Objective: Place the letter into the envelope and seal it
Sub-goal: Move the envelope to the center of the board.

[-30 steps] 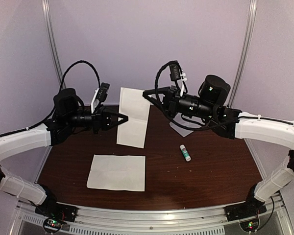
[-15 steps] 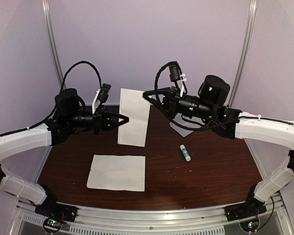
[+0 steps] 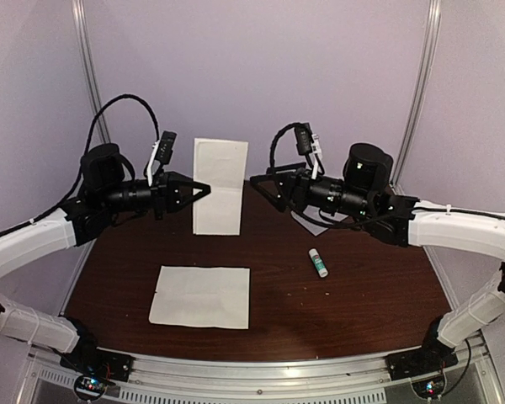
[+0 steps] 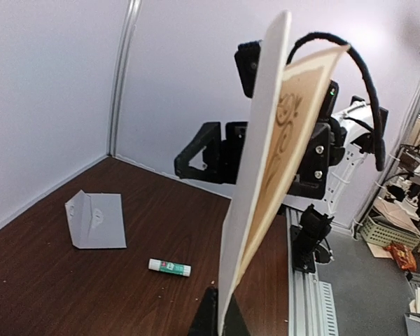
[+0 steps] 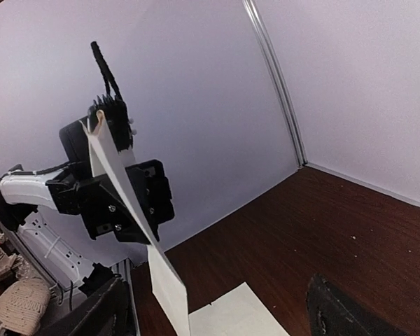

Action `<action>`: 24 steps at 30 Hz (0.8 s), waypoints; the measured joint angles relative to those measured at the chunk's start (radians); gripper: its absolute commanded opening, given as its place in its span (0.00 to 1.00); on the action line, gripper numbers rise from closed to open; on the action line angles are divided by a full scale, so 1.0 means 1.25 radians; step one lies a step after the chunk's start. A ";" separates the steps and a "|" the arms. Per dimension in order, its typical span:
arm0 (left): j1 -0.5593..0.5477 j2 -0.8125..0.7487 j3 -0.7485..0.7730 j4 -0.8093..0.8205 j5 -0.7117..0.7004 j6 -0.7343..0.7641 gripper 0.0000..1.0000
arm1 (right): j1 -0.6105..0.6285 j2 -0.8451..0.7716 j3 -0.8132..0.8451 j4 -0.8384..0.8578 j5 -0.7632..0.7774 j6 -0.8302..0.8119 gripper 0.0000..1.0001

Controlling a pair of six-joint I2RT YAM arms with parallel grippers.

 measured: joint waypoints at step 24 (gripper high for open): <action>0.247 -0.072 0.025 -0.215 -0.285 0.041 0.00 | -0.285 0.255 0.062 -0.337 0.333 -0.002 0.96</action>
